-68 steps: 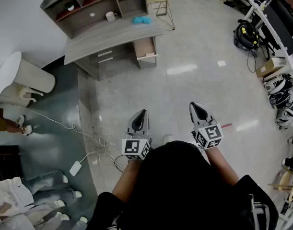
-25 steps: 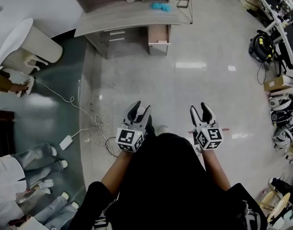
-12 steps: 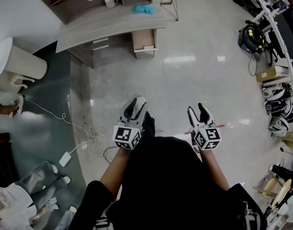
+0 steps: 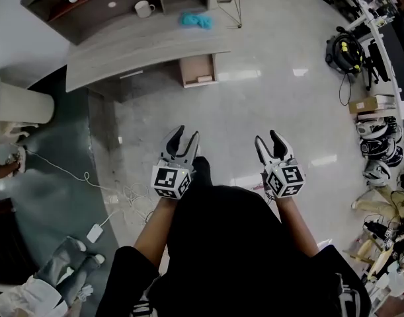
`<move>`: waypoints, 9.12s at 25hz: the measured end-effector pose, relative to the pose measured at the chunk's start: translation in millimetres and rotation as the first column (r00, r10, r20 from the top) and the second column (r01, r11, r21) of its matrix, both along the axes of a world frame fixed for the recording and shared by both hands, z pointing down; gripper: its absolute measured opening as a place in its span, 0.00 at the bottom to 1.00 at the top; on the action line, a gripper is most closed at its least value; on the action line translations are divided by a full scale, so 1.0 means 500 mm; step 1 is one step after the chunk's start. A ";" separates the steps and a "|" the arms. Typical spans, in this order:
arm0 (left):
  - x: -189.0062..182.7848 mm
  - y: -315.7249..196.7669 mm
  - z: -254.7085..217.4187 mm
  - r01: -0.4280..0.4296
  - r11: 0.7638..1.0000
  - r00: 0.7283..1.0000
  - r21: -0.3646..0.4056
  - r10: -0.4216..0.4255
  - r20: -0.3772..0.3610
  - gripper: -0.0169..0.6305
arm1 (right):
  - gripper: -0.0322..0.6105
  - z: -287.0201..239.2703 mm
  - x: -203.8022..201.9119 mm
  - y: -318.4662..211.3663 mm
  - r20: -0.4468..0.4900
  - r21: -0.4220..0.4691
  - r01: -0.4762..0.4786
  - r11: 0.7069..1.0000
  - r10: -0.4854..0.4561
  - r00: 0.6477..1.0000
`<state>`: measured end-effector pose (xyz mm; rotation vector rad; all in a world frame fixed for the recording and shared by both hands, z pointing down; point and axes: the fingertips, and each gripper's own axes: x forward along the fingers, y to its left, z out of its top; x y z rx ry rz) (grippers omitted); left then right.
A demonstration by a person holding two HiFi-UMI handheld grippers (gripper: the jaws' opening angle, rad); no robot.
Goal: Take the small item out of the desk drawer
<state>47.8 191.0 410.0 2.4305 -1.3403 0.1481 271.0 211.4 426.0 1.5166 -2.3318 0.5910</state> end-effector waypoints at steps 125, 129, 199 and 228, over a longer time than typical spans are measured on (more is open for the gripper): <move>-0.237 -0.629 0.514 0.605 0.700 0.752 -0.380 -0.659 -0.016 0.27 | 0.33 1.082 -0.378 -0.784 -0.312 -0.746 0.606 0.276 -0.949 0.048; -0.245 -0.623 0.516 0.607 0.696 0.748 -0.384 -0.663 -0.020 0.27 | 0.32 1.091 -0.389 -0.785 -0.336 -0.749 0.599 0.282 -0.941 0.022; -0.192 -0.782 0.097 0.516 0.848 0.847 -0.126 -0.526 -0.075 0.27 | 0.21 0.379 -0.382 -0.914 -0.127 -0.379 0.740 0.556 -0.823 0.554; -0.167 -0.963 -0.167 0.003 0.992 0.984 0.126 0.019 -0.177 0.12 | 0.21 -0.217 -0.324 -1.019 0.162 0.242 0.128 0.962 -0.170 0.972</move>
